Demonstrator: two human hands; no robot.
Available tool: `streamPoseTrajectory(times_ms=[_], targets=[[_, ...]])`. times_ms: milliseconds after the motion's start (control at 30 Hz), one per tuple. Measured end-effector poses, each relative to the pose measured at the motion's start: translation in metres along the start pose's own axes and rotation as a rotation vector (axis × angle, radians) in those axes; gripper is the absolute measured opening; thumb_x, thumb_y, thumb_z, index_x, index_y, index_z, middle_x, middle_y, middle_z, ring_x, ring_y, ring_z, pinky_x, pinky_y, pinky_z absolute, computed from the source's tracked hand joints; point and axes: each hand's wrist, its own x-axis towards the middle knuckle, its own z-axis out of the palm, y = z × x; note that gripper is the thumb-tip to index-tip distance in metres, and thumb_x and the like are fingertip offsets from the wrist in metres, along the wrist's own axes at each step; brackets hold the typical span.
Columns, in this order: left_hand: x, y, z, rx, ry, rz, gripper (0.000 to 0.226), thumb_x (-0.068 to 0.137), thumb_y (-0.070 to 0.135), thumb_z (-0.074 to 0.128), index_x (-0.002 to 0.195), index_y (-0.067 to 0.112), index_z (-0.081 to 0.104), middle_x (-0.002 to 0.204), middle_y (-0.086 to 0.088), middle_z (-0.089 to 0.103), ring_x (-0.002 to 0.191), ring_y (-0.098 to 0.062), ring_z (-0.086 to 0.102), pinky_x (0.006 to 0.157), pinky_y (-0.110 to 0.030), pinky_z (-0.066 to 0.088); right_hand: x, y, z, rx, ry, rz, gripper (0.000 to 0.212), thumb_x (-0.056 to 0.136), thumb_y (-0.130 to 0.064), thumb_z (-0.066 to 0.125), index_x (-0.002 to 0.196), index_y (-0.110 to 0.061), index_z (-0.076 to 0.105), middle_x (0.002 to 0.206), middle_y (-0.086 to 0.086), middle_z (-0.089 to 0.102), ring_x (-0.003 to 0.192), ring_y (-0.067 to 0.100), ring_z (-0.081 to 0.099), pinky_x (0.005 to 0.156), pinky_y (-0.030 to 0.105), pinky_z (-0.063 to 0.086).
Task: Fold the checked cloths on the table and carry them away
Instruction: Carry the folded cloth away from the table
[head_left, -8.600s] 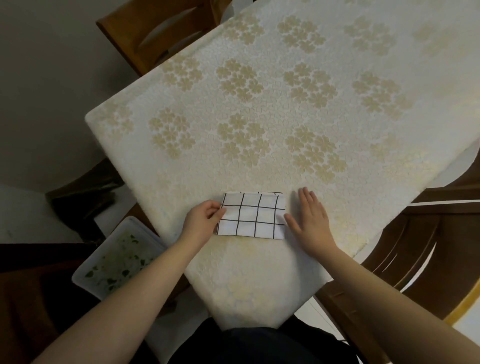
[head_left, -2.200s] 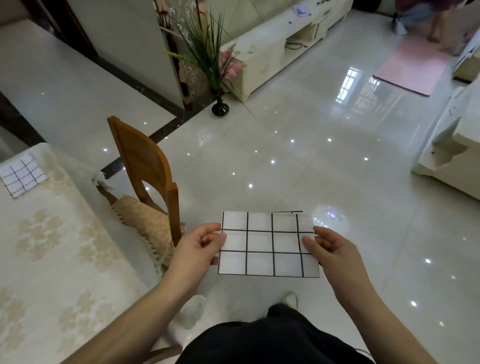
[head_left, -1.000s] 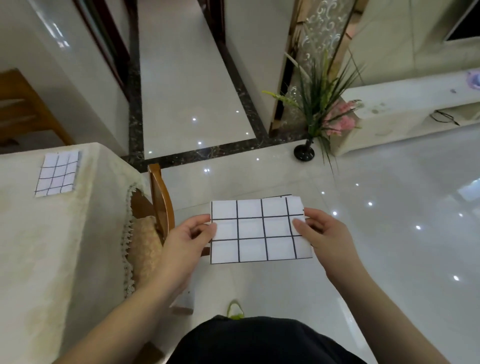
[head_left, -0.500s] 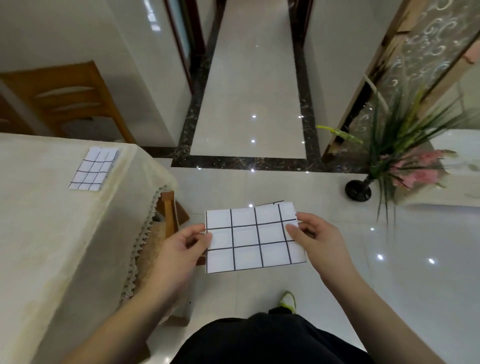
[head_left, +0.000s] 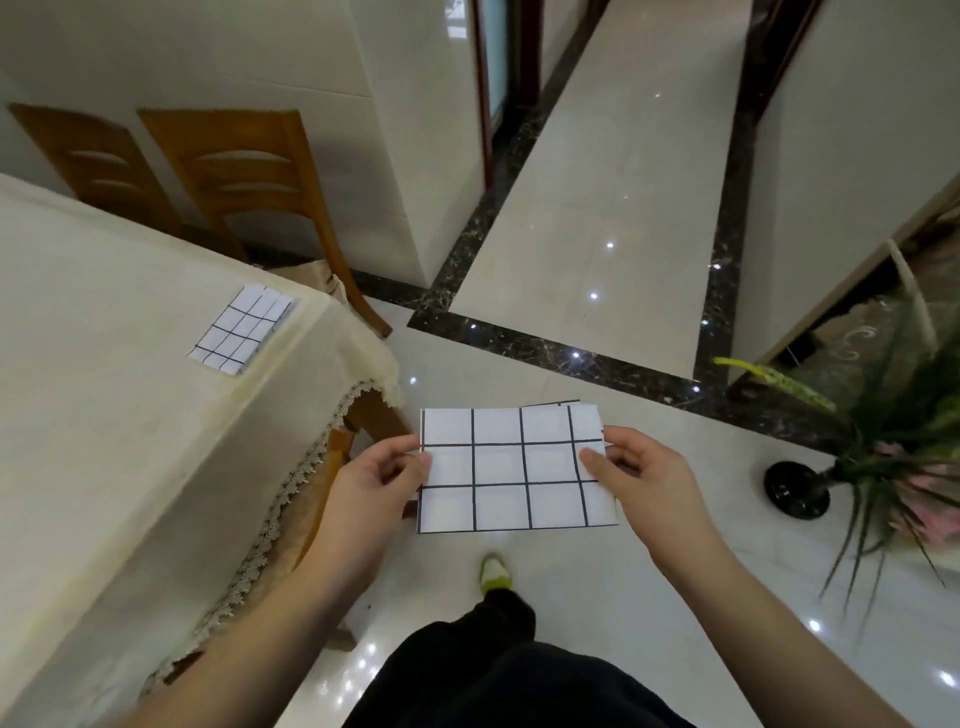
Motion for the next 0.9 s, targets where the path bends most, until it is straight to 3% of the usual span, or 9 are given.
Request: streamPoseTrajectory(times_ms=[133,233,400,600,700,800,900], targets=[[0.043,0.008,0.000,-0.037,0.057,-0.003,0.020,0.094,0.018,0.063,0.112,0.021,0.068,0.095,0.003,0.076,0.091,-0.021,0.072,0.077,-0.033,0.059,0.051,-0.022,0.013,-0.054,-0.073,-0.029,0.023,0.087,-0.015,0.071,0.109,-0.021,0.069,0.086,0.006,0.074,0.085,0.019,0.071,0.089,0.036,0.056],[0.079,0.021,-0.002,-0.067,0.109,-0.018,0.017,0.093,0.017,0.064,0.109,0.021,0.069,0.095,0.000,0.076,0.092,-0.024,0.072,0.081,-0.041,0.060,0.091,-0.042,0.024,-0.087,-0.117,-0.038,0.027,0.087,-0.017,0.071,0.113,-0.019,0.068,0.089,0.006,0.074,0.087,0.018,0.072,0.091,0.038,0.056],[0.132,0.044,-0.011,-0.080,0.124,-0.014,0.020,0.093,0.019,0.064,0.113,0.022,0.069,0.097,-0.003,0.076,0.093,-0.026,0.072,0.083,-0.042,0.059,0.151,-0.075,0.045,-0.114,-0.170,-0.026,0.030,0.086,-0.019,0.072,0.116,-0.019,0.067,0.091,0.006,0.074,0.089,0.017,0.071,0.092,0.038,0.055],[0.174,0.069,-0.023,-0.067,0.197,0.013,0.019,0.095,0.021,0.062,0.113,0.025,0.067,0.095,0.000,0.076,0.086,-0.014,0.072,0.070,-0.024,0.057,0.215,-0.108,0.073,-0.125,-0.254,-0.036,0.032,0.087,-0.017,0.071,0.119,-0.017,0.067,0.093,0.006,0.073,0.089,0.016,0.071,0.089,0.033,0.056],[0.193,0.072,-0.025,-0.089,0.259,-0.024,0.018,0.095,0.019,0.060,0.111,0.024,0.067,0.095,0.000,0.076,0.088,-0.016,0.072,0.074,-0.029,0.059,0.252,-0.119,0.090,-0.160,-0.333,-0.030,0.037,0.086,-0.018,0.072,0.122,-0.016,0.065,0.096,0.009,0.072,0.094,0.019,0.070,0.094,0.038,0.054],[0.214,0.078,-0.026,-0.132,0.335,-0.073,0.017,0.095,0.018,0.061,0.109,0.024,0.069,0.095,-0.003,0.076,0.090,-0.025,0.071,0.079,-0.042,0.059,0.293,-0.133,0.109,-0.179,-0.425,-0.041,0.034,0.086,-0.016,0.072,0.119,-0.016,0.066,0.095,0.010,0.072,0.091,0.018,0.070,0.089,0.032,0.056],[0.229,0.084,-0.027,-0.211,0.426,-0.126,0.017,0.094,0.021,0.063,0.109,0.024,0.069,0.098,-0.005,0.075,0.089,-0.031,0.071,0.060,-0.044,0.058,0.327,-0.156,0.131,-0.209,-0.567,-0.093,0.022,0.088,-0.012,0.070,0.106,-0.024,0.068,0.092,0.012,0.072,0.087,0.018,0.071,0.078,0.022,0.056]])
